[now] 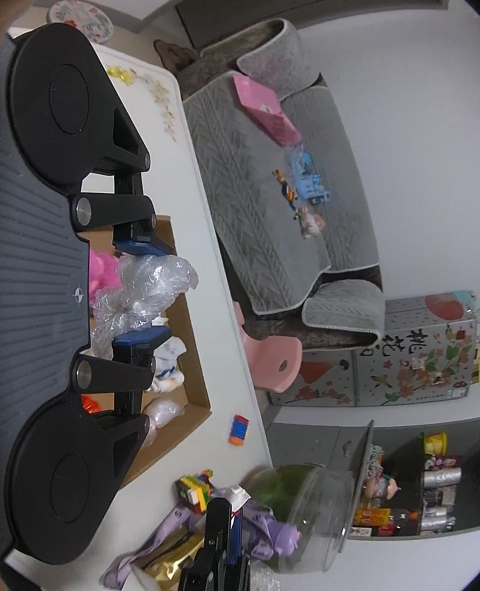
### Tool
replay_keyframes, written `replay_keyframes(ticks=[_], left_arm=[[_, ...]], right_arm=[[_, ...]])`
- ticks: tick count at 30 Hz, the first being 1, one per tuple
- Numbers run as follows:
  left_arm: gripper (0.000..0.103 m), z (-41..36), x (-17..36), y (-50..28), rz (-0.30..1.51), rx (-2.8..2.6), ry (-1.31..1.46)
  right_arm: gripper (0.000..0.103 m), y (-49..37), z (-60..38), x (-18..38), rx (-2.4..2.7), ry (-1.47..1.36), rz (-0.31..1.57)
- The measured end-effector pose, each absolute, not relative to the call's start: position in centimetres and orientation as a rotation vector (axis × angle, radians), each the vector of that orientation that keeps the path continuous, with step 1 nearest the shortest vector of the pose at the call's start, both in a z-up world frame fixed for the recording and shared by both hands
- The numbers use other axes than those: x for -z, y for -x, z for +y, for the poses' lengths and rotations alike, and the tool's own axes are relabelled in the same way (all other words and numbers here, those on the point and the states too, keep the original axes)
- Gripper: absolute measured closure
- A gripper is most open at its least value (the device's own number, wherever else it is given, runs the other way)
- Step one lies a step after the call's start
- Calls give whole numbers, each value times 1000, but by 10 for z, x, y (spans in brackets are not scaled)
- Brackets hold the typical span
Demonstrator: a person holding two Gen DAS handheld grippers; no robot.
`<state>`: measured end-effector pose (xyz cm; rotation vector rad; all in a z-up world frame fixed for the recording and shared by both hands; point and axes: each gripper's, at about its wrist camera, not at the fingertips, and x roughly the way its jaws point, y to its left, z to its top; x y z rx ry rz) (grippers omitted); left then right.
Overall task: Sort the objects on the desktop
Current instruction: 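Lift the red-banded sock and plastic bag and carry them over the box, then lower both items into the box and open both grippers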
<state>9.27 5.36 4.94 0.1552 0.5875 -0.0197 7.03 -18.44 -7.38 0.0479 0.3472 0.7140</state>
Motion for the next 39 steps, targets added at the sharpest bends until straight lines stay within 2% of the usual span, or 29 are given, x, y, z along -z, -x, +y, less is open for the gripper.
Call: replay_keyframes(ticks=[15, 22, 35, 39], left_arm=[[57, 58, 19, -212, 738, 28, -210], [57, 60, 45, -231, 788, 40, -222], [56, 55, 68, -252, 859, 52, -259], [53, 56, 74, -257, 876, 44, -264]], right_arm=[[82, -105, -161, 112, -695, -33, 377], [82, -104, -154, 115, -700, -7, 407], [81, -110, -131, 139, -690, 73, 579], [81, -110, -126, 145, -690, 102, 614]])
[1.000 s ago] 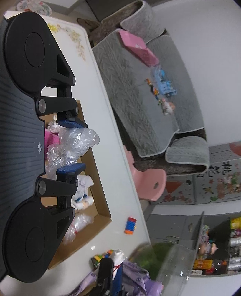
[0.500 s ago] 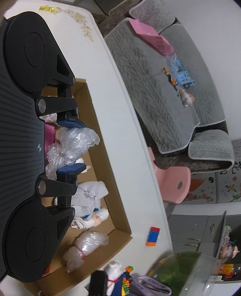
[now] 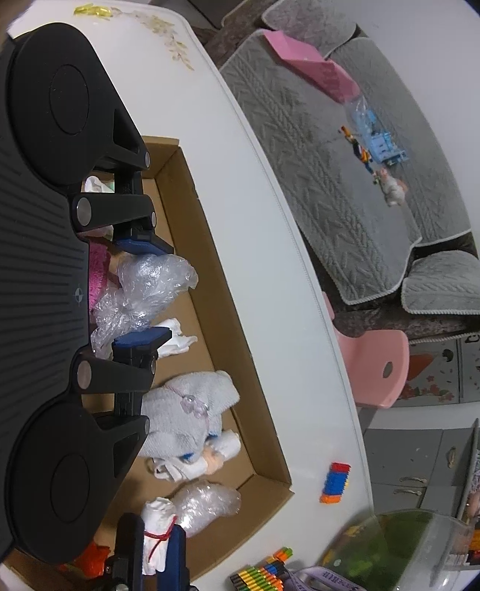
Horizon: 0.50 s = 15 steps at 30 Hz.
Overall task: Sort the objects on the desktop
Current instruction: 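Lower both items into the box and open both grippers, then withdraw both grippers from the box toward the remaining pile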
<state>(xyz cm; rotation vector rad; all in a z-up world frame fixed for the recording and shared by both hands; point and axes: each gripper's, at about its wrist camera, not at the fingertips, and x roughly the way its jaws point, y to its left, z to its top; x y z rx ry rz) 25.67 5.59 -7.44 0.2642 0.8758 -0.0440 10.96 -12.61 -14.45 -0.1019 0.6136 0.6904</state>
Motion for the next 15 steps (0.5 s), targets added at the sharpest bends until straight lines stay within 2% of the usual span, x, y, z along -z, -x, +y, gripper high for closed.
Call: replay_keyframes(ticks=[2, 6, 8, 11, 15], left_arm=[[50, 56, 76, -257, 877, 46, -268], [27, 55, 74, -254, 854, 38, -272], [24, 53, 71, -251, 837, 38, -276], [20, 52, 63, -243, 811, 41, -269], [19, 59, 42, -215, 755, 40, -235]], right_arm=[[81, -111, -125, 146, -687, 105, 627], [77, -113, -125, 149, -682, 108, 638], [74, -113, -125, 148, -678, 102, 633], [61, -112, -127, 147, -676, 98, 621], [60, -109, -130, 144, -677, 91, 601]])
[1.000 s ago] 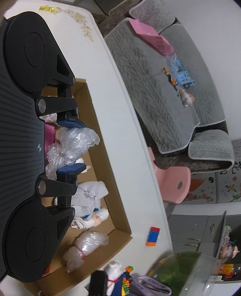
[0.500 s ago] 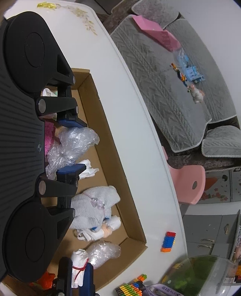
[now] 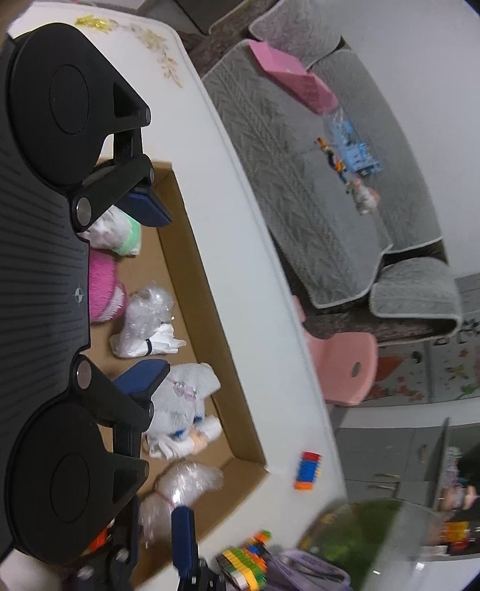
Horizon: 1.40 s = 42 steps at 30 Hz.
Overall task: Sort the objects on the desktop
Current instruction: 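Withdraw both grippers from the box toward the remaining pile, then position left gripper around the grey sock while right approaches the pink fluffy plush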
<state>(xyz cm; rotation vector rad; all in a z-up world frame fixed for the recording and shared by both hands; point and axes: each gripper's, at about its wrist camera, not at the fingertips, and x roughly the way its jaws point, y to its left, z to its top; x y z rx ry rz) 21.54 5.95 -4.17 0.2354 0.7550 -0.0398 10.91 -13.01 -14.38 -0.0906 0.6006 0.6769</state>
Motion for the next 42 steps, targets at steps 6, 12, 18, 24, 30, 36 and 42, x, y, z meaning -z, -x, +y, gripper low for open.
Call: replay_keyframes(ticks=[6, 12, 18, 24, 30, 36, 42], left_arm=[[14, 86, 15, -132, 666, -6, -128], [13, 109, 27, -41, 658, -72, -26], [13, 106, 63, 4, 711, -88, -3], [13, 97, 87, 14, 741, -56, 25], [13, 89, 100, 5, 754, -39, 41], [11, 86, 107, -6, 749, -54, 40], [10, 91, 115, -7, 767, -92, 36]], right_arm=[[57, -92, -138, 133, -700, 72, 537], [41, -54, -140, 118, -751, 85, 463], [33, -14, -141, 132, -798, 20, 449], [32, 3, -129, 163, -800, 33, 516], [32, -6, -128, 174, -770, -1, 542], [33, -5, -124, 183, -765, -7, 562], [36, 6, -117, 188, -732, 72, 563]])
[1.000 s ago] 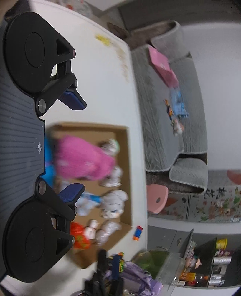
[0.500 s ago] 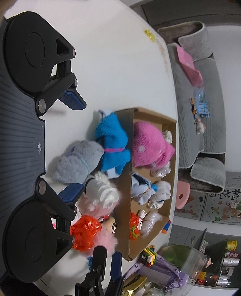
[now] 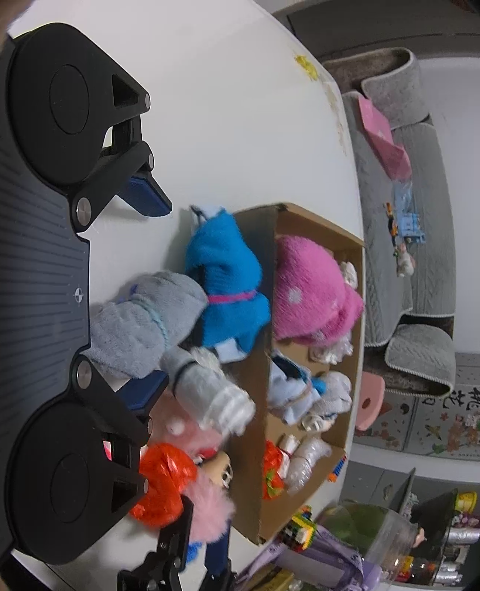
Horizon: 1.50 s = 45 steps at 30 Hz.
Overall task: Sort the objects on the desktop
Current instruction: 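Position left gripper around the grey sock while right approaches the pink fluffy plush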
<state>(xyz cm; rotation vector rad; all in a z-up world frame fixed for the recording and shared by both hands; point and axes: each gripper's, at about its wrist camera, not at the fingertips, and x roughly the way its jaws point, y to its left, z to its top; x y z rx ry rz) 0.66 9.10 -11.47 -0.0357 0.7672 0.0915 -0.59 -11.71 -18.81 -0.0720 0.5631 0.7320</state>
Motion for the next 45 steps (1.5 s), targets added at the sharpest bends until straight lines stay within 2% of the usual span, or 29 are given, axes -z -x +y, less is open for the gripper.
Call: replay_keyframes(ticks=[7, 10, 13, 17, 45], left_arm=[[6, 103, 123, 0, 749, -164, 42], [0, 108, 127, 5, 708, -186, 46], [1, 110, 127, 8, 696, -190, 51], [0, 108, 127, 7, 691, -159, 41], [0, 113, 127, 10, 667, -173, 84]], right_arm=[[34, 10, -120, 189, -693, 110, 557], [33, 8, -120, 190, -684, 100, 558], [31, 8, -118, 190, -678, 104, 561], [22, 8, -115, 192, -660, 121, 563], [16, 6, -115, 193, -627, 100, 585]])
